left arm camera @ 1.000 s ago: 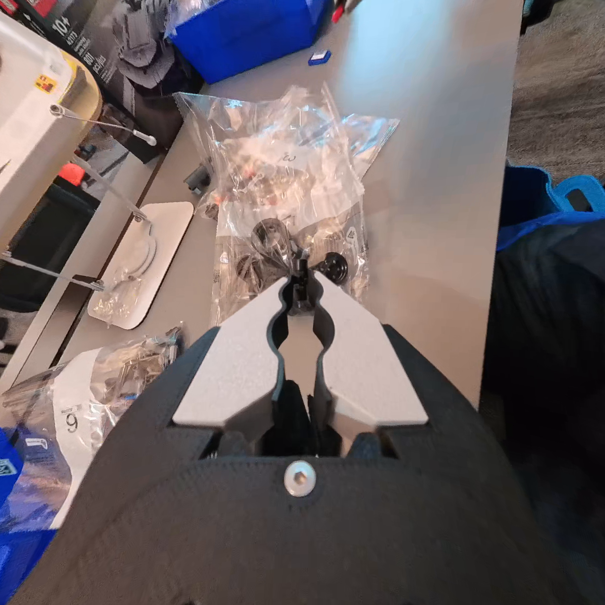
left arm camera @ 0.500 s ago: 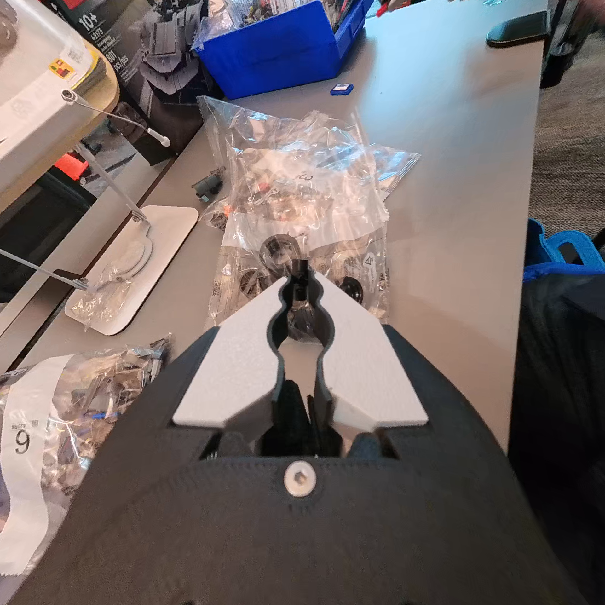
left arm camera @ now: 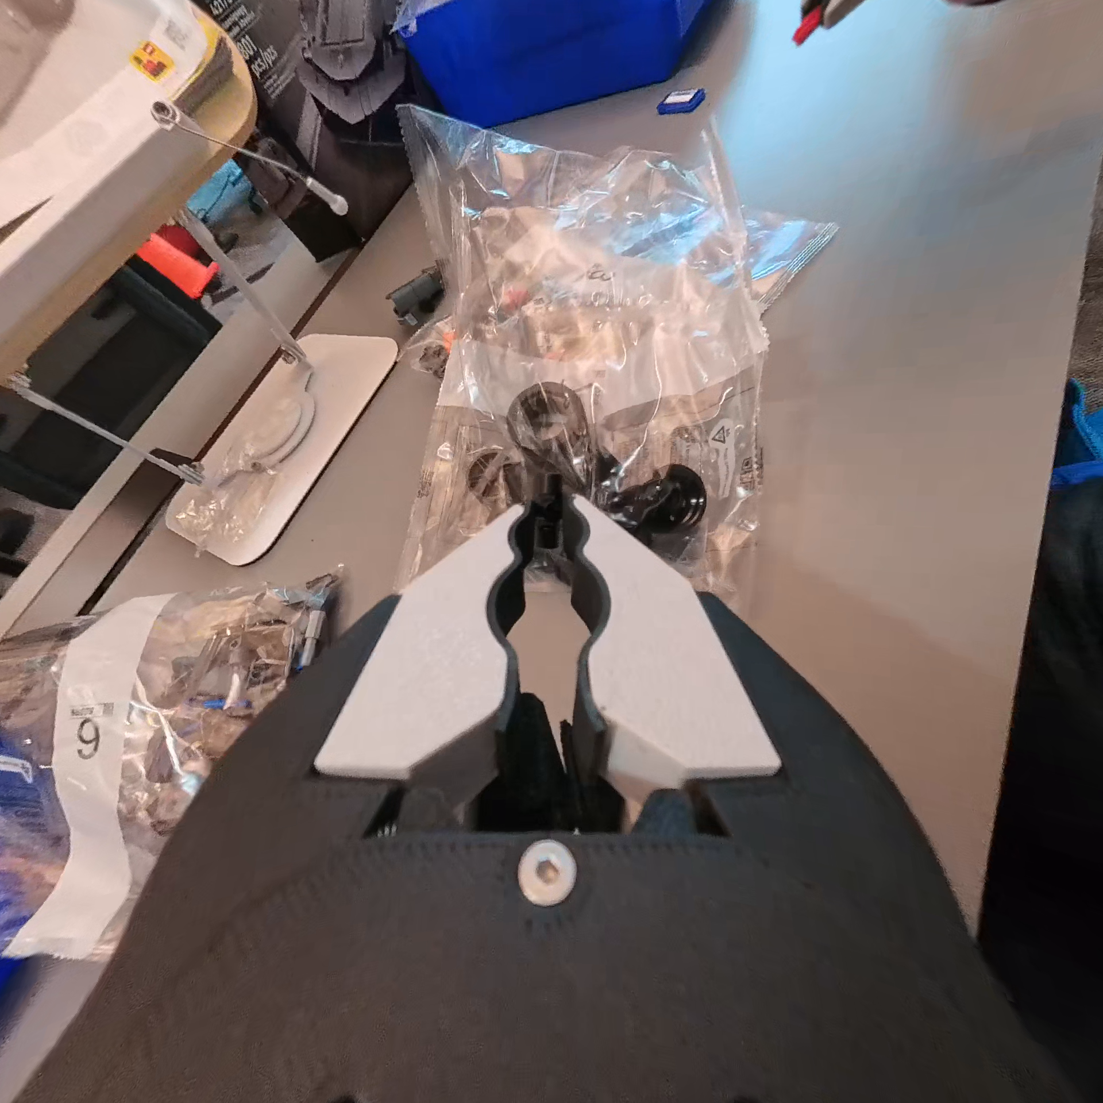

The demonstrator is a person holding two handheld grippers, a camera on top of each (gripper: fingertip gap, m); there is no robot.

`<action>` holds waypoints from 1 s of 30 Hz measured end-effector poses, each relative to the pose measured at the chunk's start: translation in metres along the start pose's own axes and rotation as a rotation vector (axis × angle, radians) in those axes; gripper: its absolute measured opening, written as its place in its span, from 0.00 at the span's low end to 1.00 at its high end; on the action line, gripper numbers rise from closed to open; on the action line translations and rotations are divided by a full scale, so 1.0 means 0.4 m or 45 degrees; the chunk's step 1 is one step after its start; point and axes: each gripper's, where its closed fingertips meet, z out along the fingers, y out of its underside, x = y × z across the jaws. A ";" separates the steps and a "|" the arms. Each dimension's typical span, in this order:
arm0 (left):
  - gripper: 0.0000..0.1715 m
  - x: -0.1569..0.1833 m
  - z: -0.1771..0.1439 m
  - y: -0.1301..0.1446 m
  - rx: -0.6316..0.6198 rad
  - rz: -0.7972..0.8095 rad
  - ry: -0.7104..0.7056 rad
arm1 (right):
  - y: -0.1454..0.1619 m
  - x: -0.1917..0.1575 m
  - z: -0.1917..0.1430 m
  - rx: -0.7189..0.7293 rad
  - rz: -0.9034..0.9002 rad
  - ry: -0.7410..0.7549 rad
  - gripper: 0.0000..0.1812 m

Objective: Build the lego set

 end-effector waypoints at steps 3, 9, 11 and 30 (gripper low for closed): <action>0.05 -0.035 -0.003 0.020 -0.074 0.038 -0.070 | -0.028 -0.045 0.073 -0.007 -0.051 -0.091 0.00; 0.05 -0.138 -0.060 0.103 -0.177 -0.095 -0.070 | -0.047 -0.063 0.132 0.013 -0.067 -0.133 0.00; 0.05 -0.096 -0.050 0.140 -0.227 -0.111 0.039 | -0.039 -0.062 0.140 0.010 -0.045 -0.137 0.00; 0.24 -0.011 -0.005 0.209 -0.310 -0.194 0.217 | -0.024 -0.141 0.260 -0.040 -0.056 -0.269 0.00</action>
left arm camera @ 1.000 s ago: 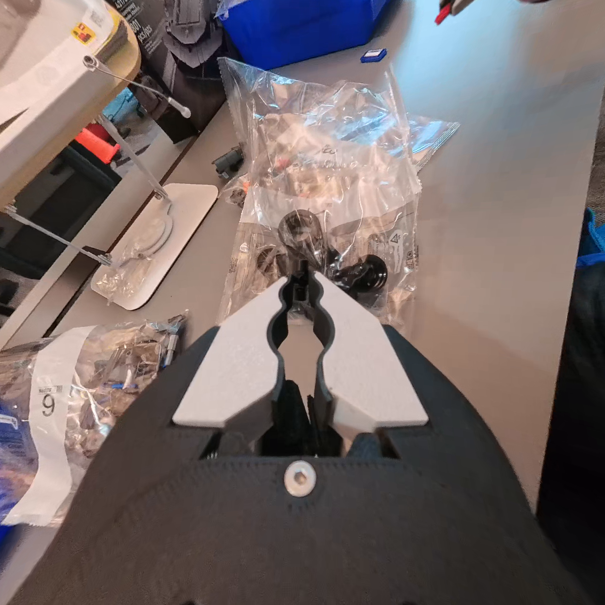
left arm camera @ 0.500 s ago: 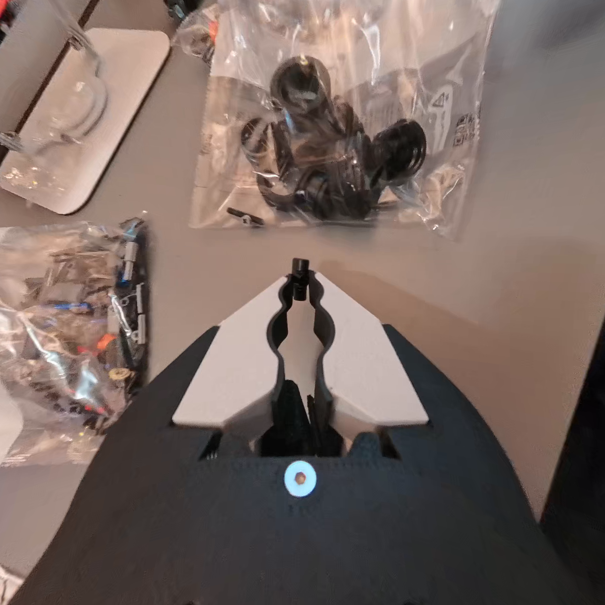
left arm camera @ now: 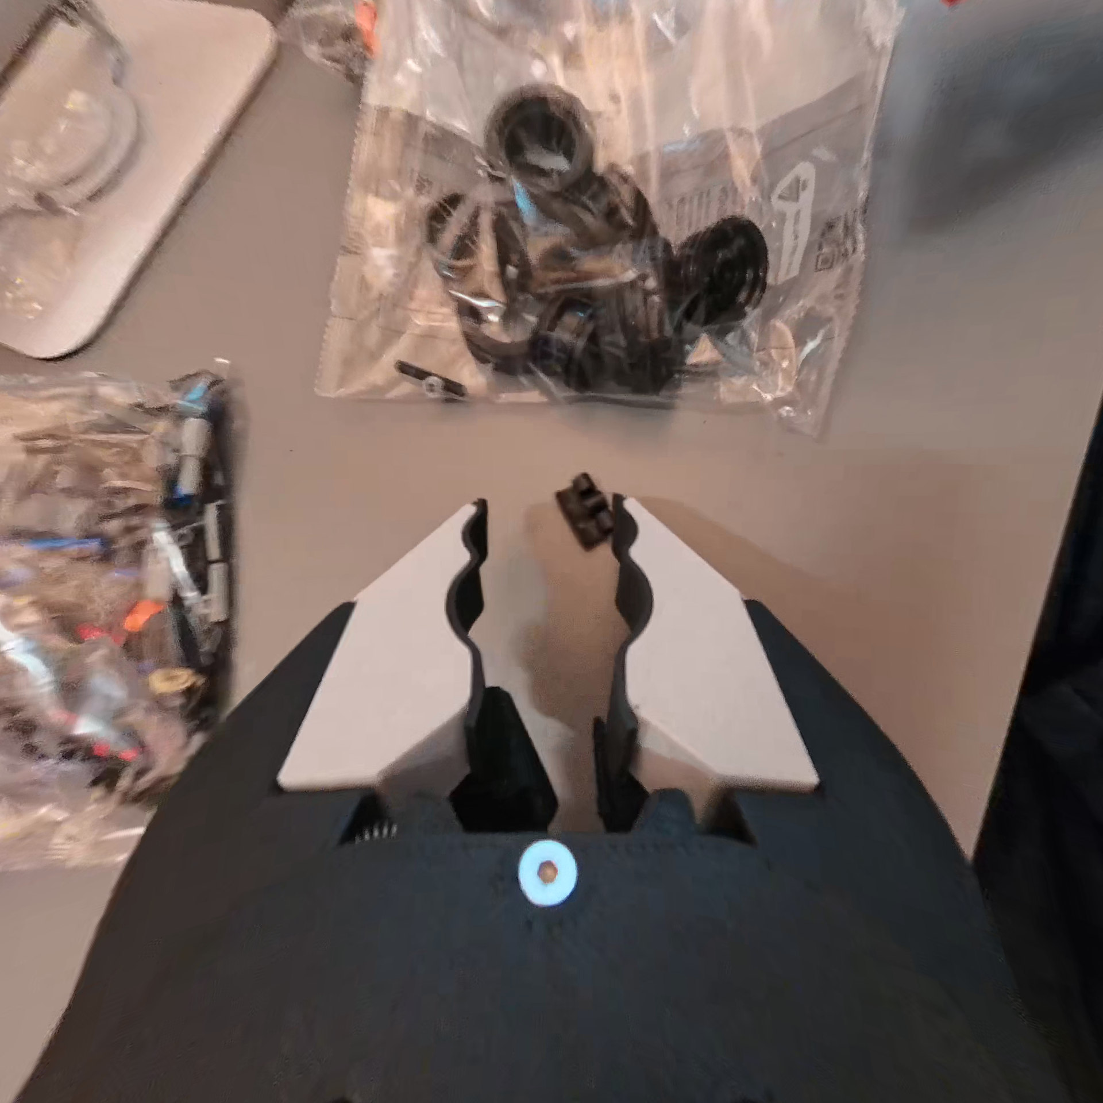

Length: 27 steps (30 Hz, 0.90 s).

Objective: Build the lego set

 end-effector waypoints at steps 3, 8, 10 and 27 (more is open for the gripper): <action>0.29 -0.074 -0.070 -0.038 0.086 -0.061 -0.051 | -0.001 0.006 -0.015 0.013 0.004 0.010 0.00; 0.32 -0.380 -0.179 -0.015 0.007 -0.175 -0.413 | -0.013 0.009 -0.030 0.062 0.004 0.008 0.00; 0.33 -0.480 -0.182 -0.005 0.020 -0.254 -0.392 | -0.014 0.005 -0.031 0.069 -0.001 0.004 0.00; 0.02 -0.688 0.036 0.043 -0.188 -0.523 -0.012 | 0.011 0.037 -0.058 0.105 0.053 0.003 0.00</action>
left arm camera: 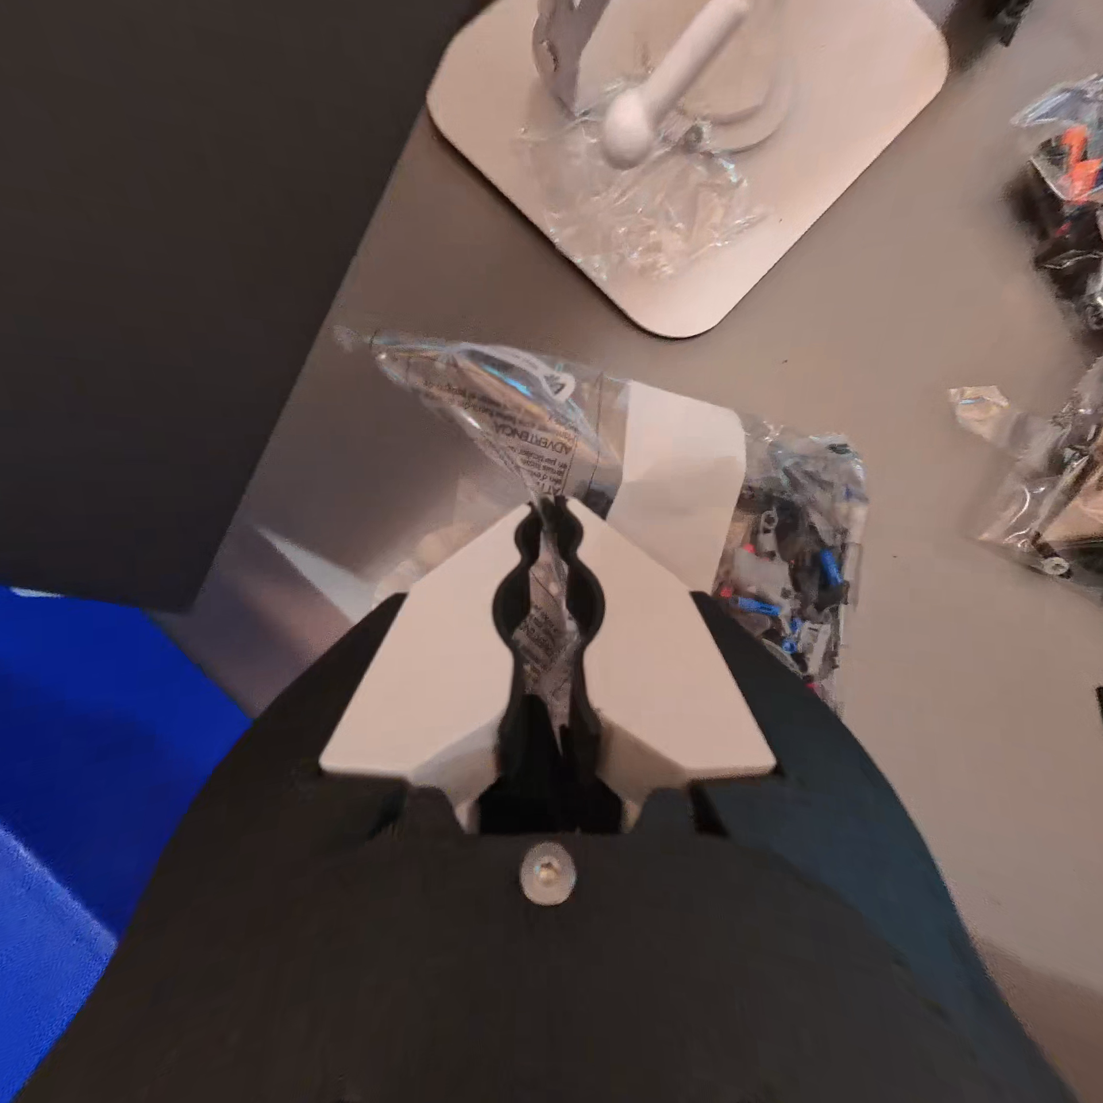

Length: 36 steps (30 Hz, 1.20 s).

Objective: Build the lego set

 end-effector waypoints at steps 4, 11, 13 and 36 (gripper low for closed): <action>0.00 0.024 -0.026 -0.009 0.031 0.107 -0.045 | -0.006 0.006 -0.007 0.007 -0.006 0.000 0.00; 0.00 0.139 -0.179 -0.072 0.212 0.409 -0.172 | -0.058 0.007 -0.010 0.041 -0.037 0.016 0.00; 0.00 0.185 -0.210 -0.074 0.218 0.527 -0.255 | -0.087 0.008 -0.003 0.055 -0.052 0.019 0.00; 0.03 0.608 -0.220 0.003 0.381 1.019 -0.545 | -0.307 0.100 0.154 0.087 -0.094 0.038 0.00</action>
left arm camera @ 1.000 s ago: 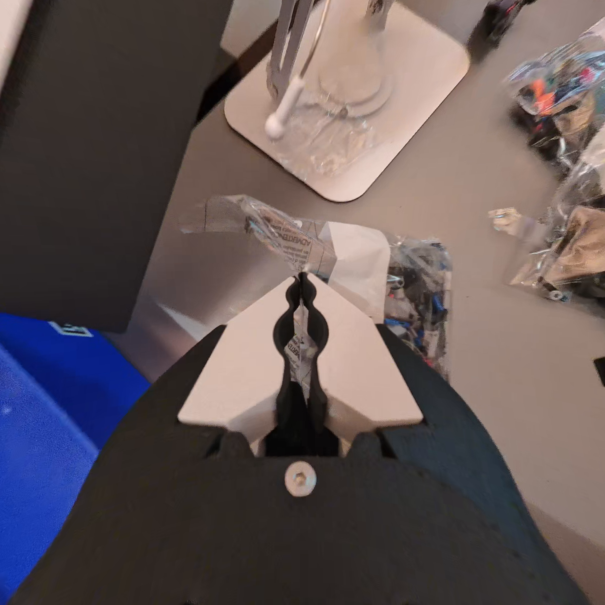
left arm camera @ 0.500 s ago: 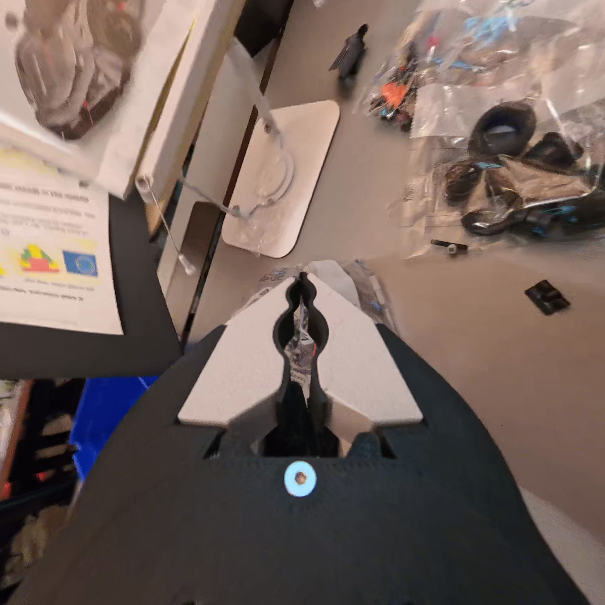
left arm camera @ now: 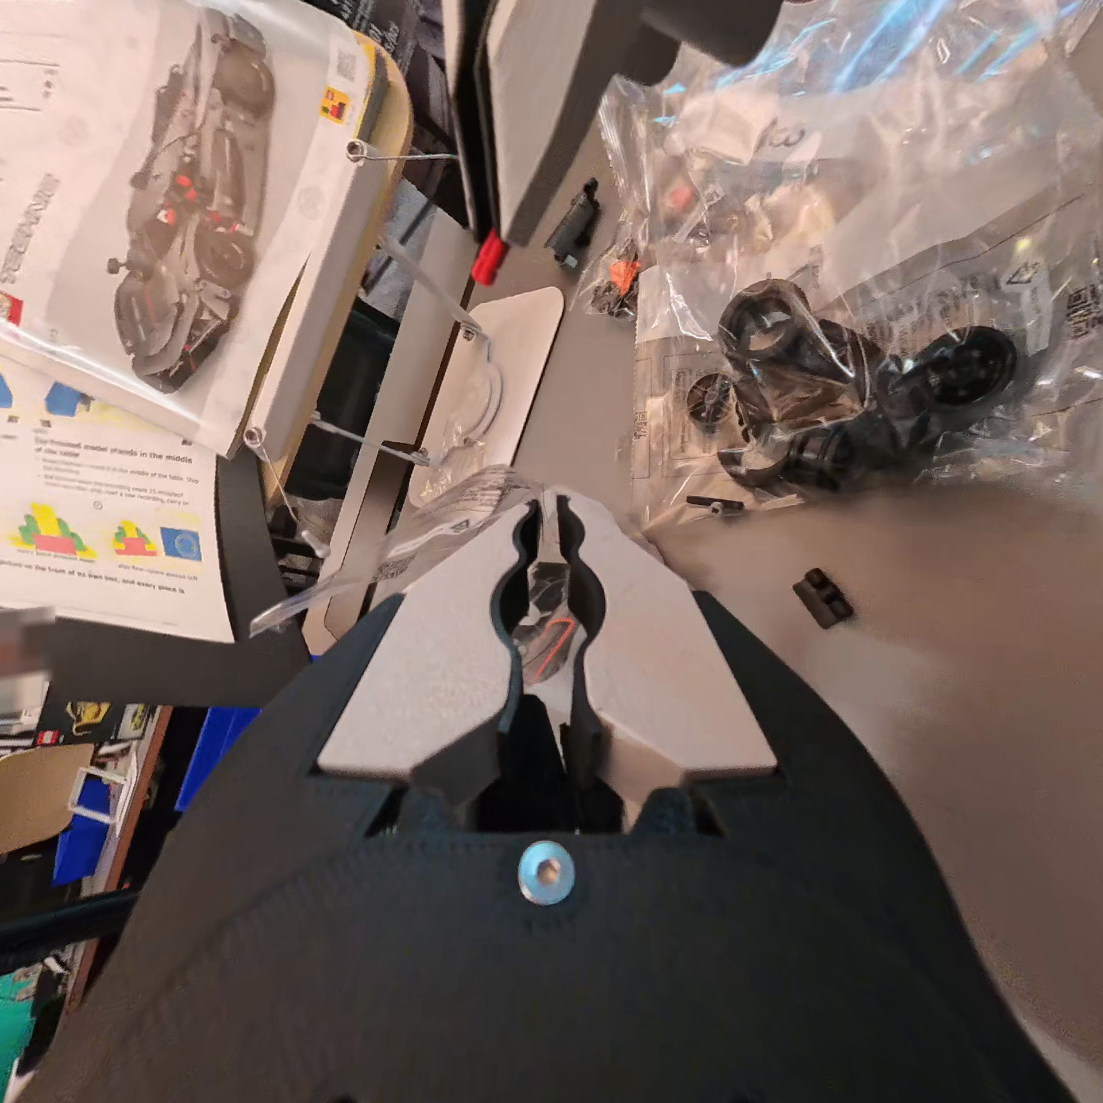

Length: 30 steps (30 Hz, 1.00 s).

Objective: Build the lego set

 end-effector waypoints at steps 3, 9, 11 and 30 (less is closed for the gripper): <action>0.03 0.024 -0.017 -0.001 0.011 -0.010 -0.021 | -0.020 -0.016 0.007 0.019 0.001 -0.060 0.00; 0.02 0.072 -0.019 -0.016 -0.013 0.060 -0.053 | -0.063 -0.059 0.079 -0.039 -0.052 -0.187 0.00; 0.02 0.082 -0.019 -0.020 -0.025 0.069 -0.065 | -0.066 -0.072 0.114 -0.091 -0.083 -0.208 0.00; 0.04 0.146 -0.036 -0.003 -0.038 0.049 -0.103 | 0.075 0.004 0.222 -0.567 -0.158 -0.075 0.05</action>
